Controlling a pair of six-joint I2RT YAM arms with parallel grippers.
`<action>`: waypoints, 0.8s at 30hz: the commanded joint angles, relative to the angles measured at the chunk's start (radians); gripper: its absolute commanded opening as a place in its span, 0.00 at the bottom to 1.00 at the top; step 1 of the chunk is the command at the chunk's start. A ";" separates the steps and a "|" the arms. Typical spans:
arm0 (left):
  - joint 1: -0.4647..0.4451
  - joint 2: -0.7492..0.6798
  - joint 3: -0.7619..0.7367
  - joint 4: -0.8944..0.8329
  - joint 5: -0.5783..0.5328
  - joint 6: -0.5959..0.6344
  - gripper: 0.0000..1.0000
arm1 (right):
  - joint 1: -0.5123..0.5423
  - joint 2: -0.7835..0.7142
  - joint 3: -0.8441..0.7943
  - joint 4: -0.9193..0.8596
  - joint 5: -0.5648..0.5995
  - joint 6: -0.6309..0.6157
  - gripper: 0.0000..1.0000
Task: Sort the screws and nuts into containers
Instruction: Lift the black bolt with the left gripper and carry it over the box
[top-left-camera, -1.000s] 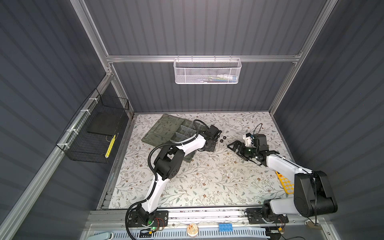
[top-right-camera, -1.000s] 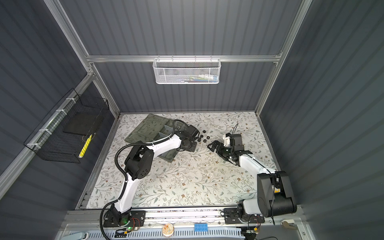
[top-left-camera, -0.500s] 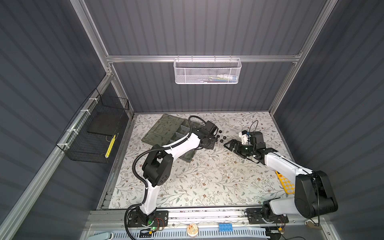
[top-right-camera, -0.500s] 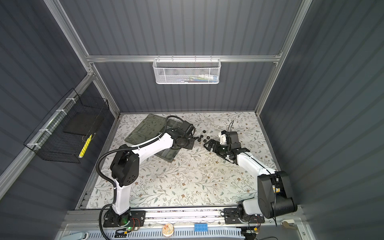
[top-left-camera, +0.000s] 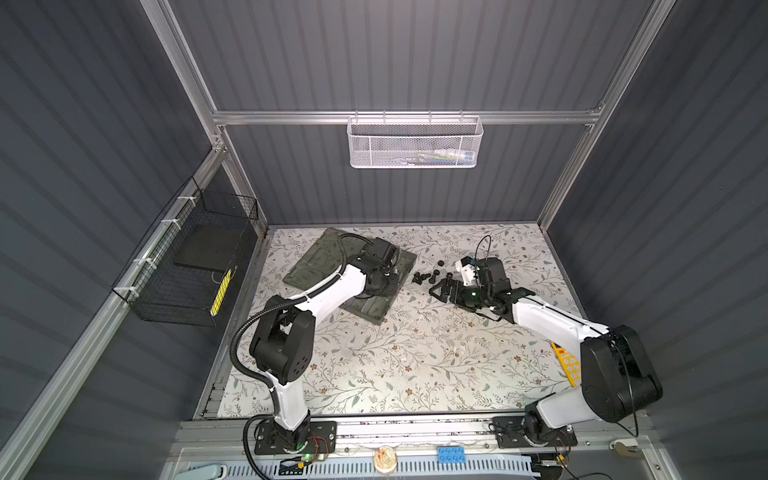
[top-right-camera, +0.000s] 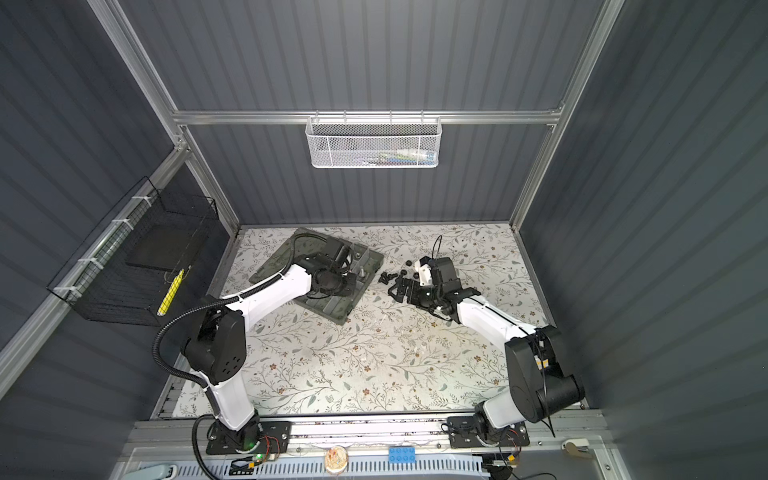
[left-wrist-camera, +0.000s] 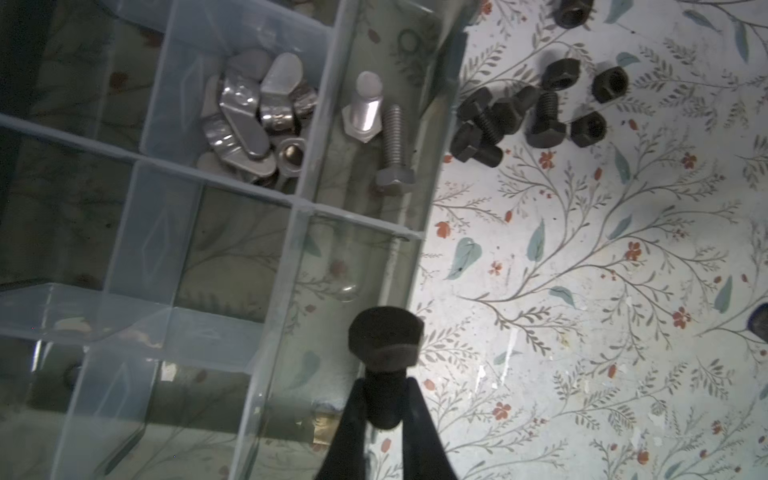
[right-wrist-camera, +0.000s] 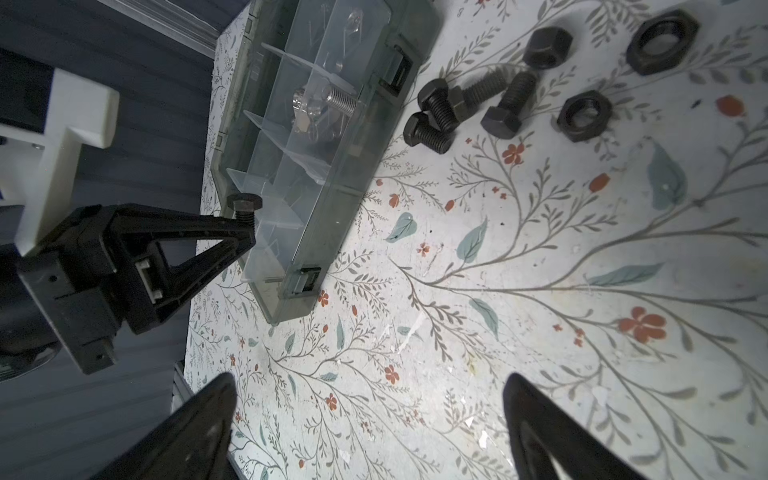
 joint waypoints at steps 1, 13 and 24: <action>-0.004 -0.020 -0.012 -0.016 0.004 0.018 0.08 | 0.009 0.012 0.022 0.006 0.011 0.003 0.99; 0.007 0.083 -0.070 -0.050 -0.022 0.019 0.11 | 0.019 -0.002 -0.007 0.010 0.018 0.003 0.99; 0.009 0.127 -0.072 -0.066 -0.030 0.028 0.16 | 0.018 0.010 -0.011 0.026 0.018 0.017 0.99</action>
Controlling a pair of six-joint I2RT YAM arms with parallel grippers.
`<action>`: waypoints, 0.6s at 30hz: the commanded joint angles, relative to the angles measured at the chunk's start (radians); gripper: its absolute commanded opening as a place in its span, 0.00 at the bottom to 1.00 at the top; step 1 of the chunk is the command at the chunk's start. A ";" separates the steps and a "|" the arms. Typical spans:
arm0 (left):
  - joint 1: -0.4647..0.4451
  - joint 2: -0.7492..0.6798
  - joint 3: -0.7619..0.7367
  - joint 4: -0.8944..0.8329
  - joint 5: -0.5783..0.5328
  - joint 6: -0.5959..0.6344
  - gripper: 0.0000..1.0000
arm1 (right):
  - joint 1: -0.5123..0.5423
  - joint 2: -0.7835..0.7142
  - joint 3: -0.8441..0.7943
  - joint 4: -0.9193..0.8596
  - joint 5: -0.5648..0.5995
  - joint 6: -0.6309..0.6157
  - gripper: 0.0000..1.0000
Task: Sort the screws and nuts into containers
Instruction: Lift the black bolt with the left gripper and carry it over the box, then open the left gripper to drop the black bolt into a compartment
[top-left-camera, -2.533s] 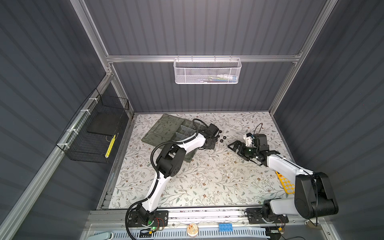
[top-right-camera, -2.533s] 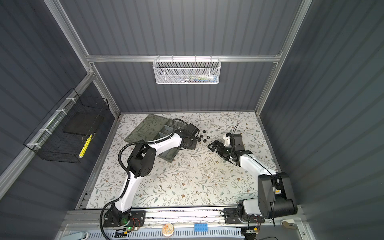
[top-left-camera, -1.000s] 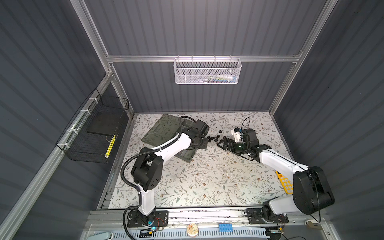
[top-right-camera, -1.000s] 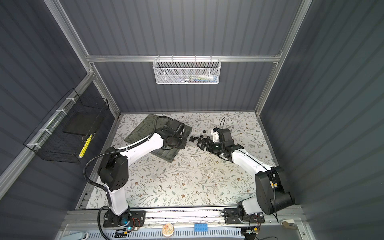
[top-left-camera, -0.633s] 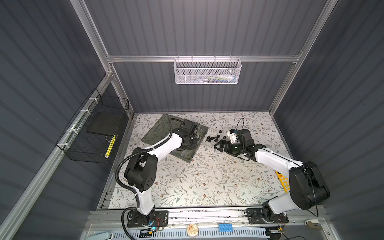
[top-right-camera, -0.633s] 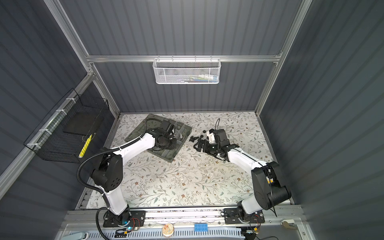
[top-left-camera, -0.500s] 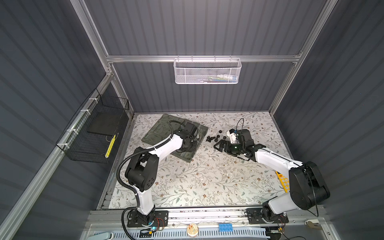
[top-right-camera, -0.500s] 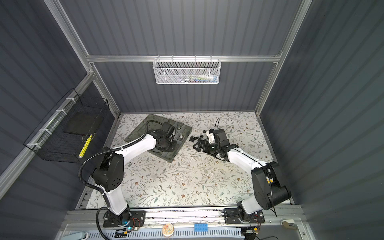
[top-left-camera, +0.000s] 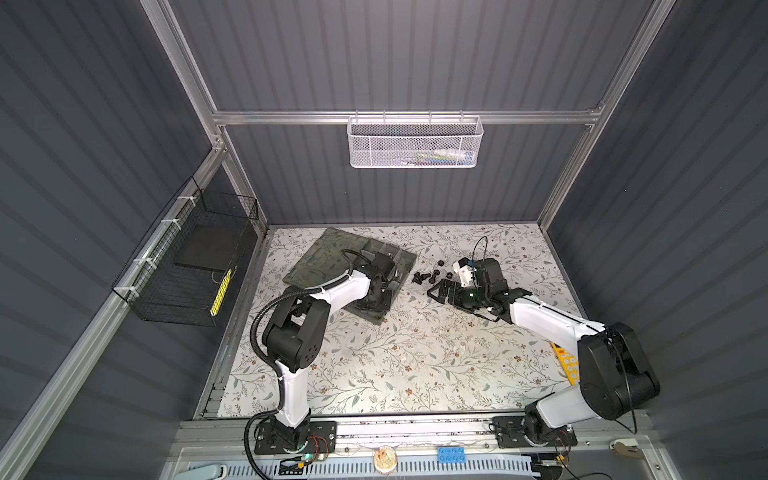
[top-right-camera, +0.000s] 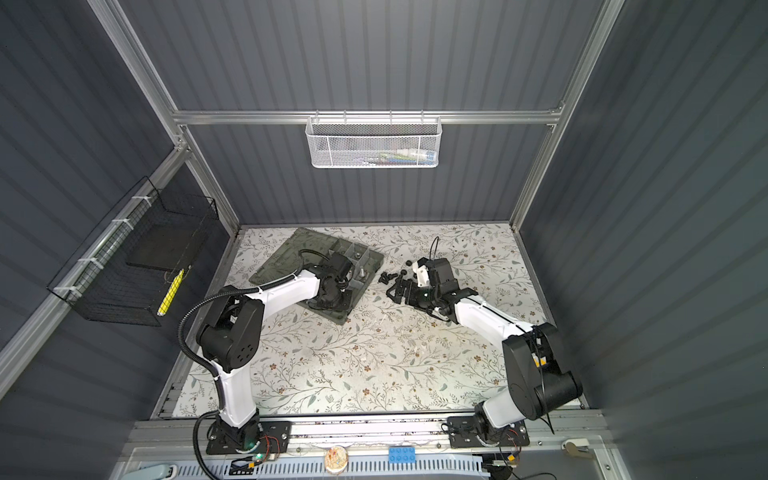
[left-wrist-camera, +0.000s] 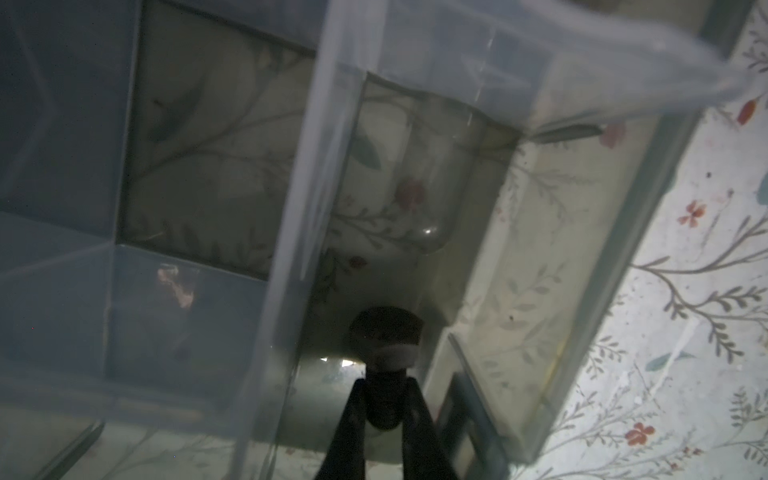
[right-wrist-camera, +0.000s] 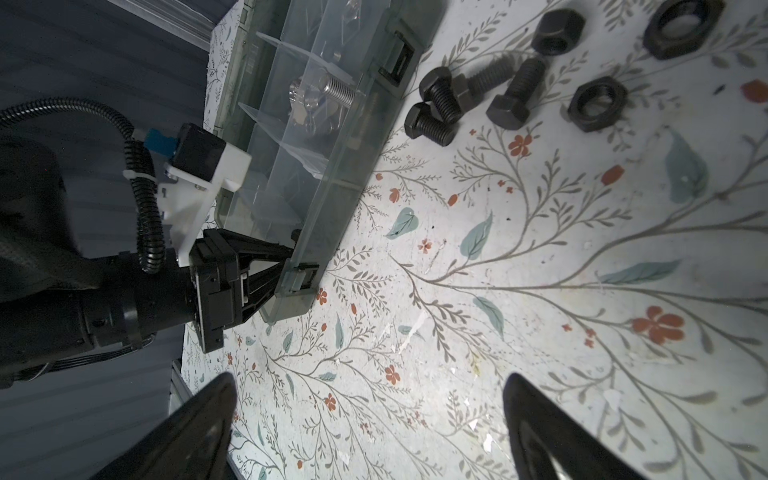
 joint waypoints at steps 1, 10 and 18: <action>0.004 0.013 -0.004 -0.025 -0.007 0.024 0.17 | 0.004 0.002 -0.009 0.015 0.010 0.007 0.99; 0.004 0.012 0.012 -0.037 -0.019 0.024 0.31 | 0.005 0.001 -0.014 0.019 0.010 0.010 0.99; 0.004 -0.028 0.031 -0.057 -0.027 0.024 0.46 | 0.005 -0.007 -0.014 0.015 0.012 0.007 0.99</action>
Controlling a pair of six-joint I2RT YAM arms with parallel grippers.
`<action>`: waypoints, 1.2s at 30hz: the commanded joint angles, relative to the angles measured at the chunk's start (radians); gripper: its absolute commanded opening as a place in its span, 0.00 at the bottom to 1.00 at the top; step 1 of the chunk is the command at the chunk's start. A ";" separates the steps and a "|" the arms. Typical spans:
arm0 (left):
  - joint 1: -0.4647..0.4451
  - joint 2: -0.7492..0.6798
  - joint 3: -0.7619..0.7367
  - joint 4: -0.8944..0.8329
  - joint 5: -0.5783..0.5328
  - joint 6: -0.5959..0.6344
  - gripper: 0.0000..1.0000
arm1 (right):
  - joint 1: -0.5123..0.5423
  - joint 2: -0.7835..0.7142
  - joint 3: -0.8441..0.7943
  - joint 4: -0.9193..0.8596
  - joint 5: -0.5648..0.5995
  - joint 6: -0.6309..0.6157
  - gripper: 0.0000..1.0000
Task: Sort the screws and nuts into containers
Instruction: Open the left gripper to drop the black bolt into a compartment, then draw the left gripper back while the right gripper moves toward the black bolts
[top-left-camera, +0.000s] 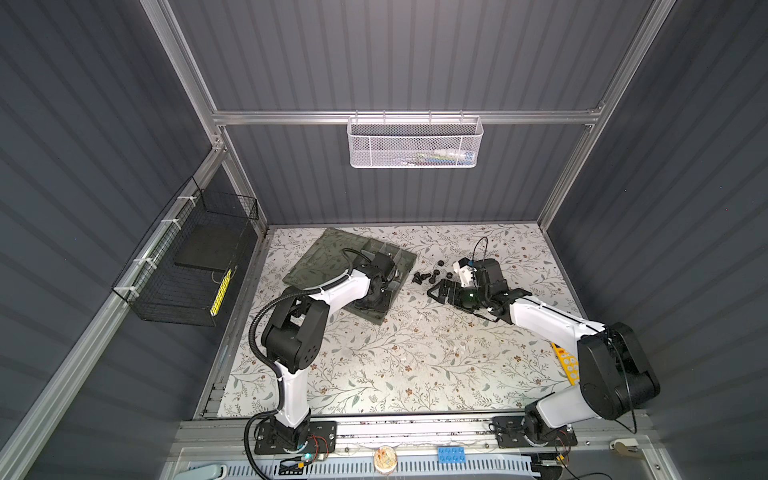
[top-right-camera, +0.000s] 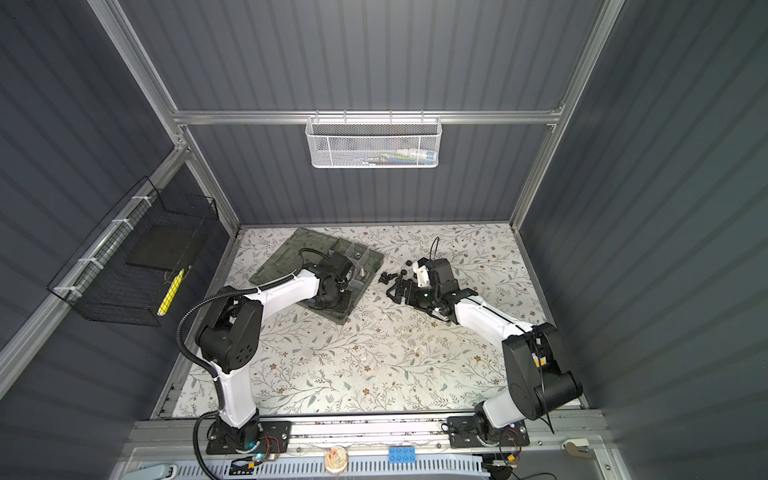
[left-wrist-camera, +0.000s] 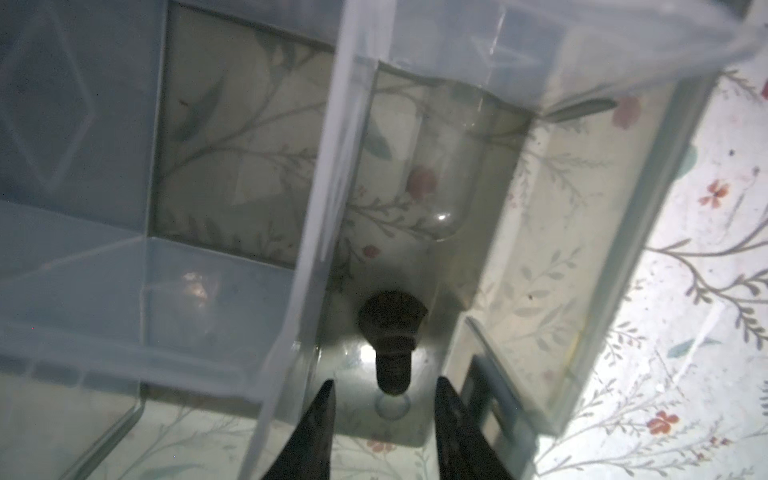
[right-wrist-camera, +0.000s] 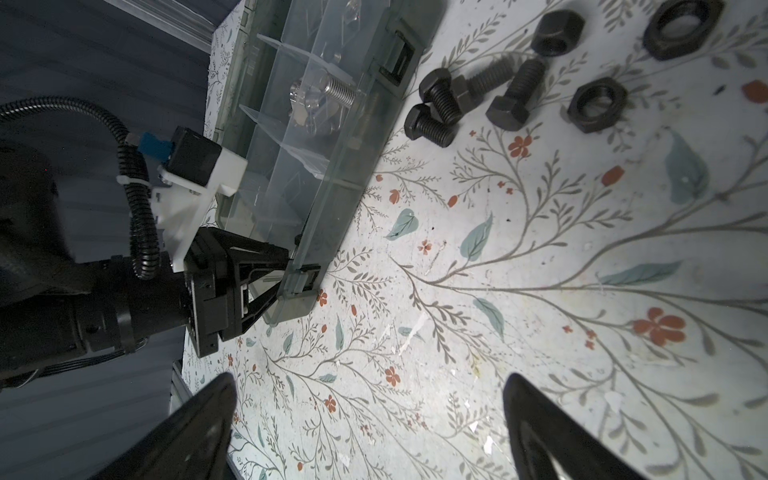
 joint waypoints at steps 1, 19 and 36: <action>0.001 -0.018 0.023 -0.026 0.003 -0.015 0.48 | 0.004 -0.008 -0.010 0.007 0.012 0.004 0.99; 0.001 -0.130 0.120 -0.077 -0.017 -0.009 1.00 | -0.031 -0.042 0.002 -0.053 0.064 -0.033 0.99; -0.001 -0.203 0.156 -0.055 0.061 -0.037 1.00 | -0.096 -0.003 0.046 -0.106 0.092 -0.051 0.99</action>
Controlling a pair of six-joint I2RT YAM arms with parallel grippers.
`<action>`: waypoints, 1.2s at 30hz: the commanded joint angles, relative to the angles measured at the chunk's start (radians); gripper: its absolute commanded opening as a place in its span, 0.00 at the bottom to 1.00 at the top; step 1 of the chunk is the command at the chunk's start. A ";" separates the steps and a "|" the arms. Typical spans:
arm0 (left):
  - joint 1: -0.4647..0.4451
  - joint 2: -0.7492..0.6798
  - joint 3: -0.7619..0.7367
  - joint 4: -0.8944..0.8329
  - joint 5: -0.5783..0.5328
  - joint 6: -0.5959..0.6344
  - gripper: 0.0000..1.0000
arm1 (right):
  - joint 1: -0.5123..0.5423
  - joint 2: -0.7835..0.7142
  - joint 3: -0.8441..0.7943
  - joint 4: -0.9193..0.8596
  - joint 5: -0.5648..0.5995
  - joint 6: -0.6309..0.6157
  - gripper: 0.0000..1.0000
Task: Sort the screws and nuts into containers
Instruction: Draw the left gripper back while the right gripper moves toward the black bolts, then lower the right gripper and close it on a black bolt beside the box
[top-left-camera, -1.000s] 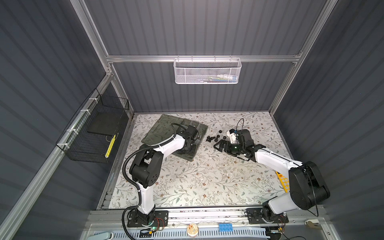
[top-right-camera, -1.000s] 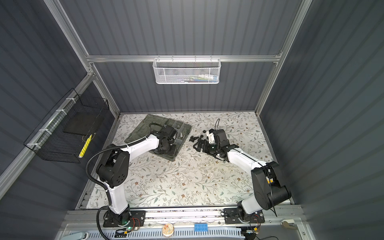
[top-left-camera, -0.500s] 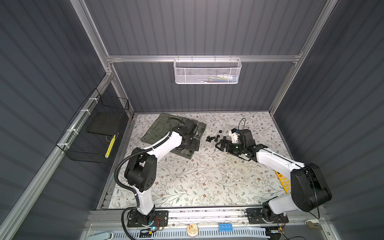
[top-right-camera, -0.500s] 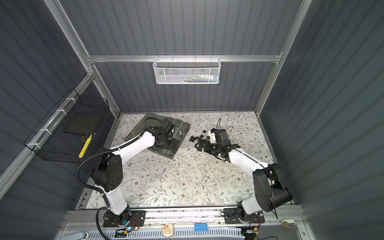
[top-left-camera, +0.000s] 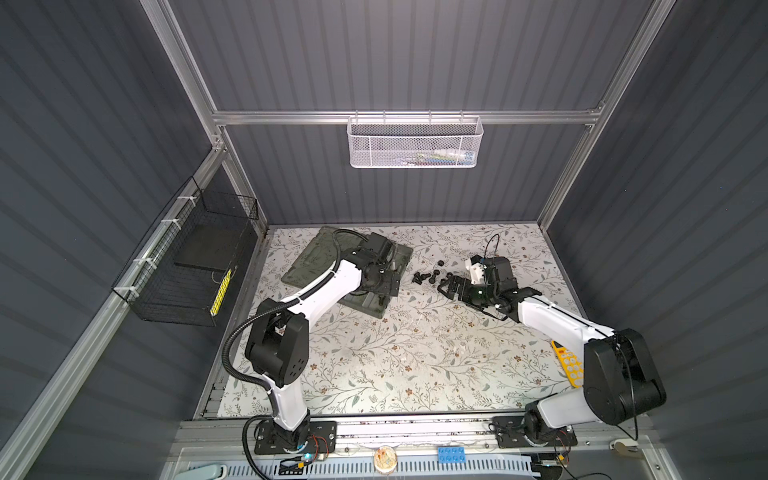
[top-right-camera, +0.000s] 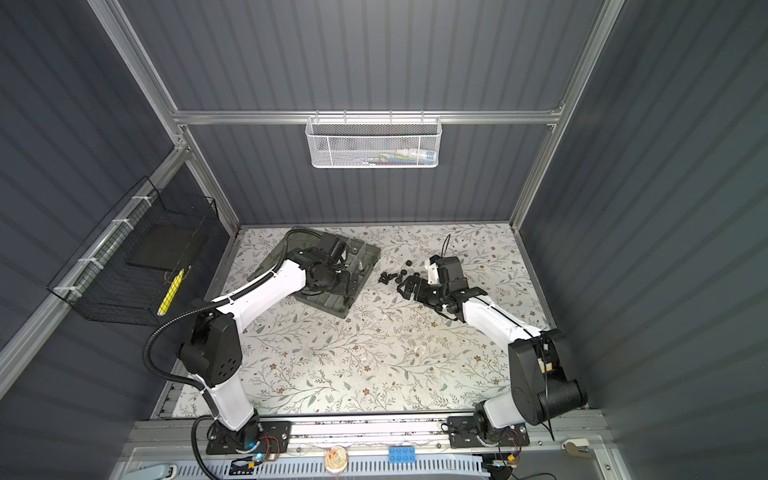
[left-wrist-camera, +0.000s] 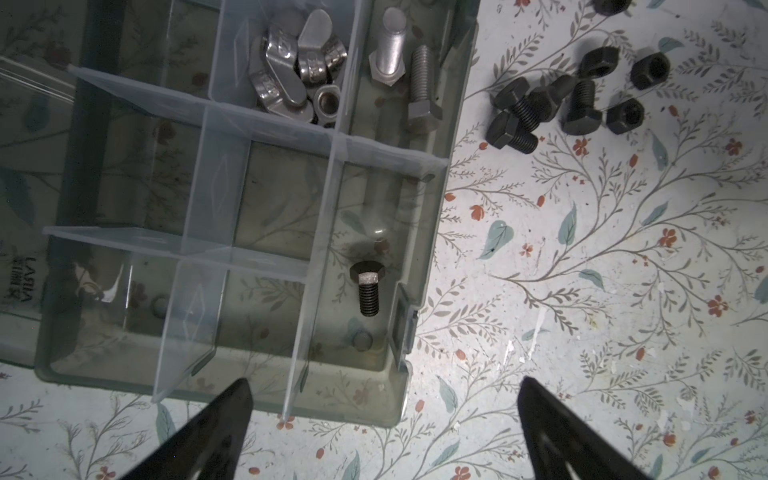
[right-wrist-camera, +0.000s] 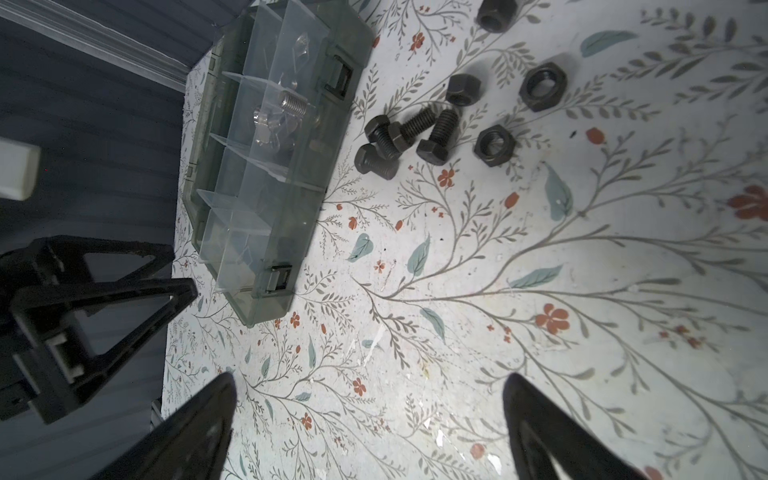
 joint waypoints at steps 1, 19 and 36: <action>0.003 -0.069 0.024 0.024 0.074 -0.030 1.00 | -0.014 0.045 0.063 -0.063 0.048 -0.035 0.99; 0.004 -0.229 -0.336 0.498 0.386 -0.370 1.00 | 0.128 0.462 0.528 -0.221 0.215 -0.198 0.73; 0.024 -0.281 -0.439 0.546 0.401 -0.380 1.00 | 0.170 0.725 0.766 -0.338 0.196 -0.223 0.53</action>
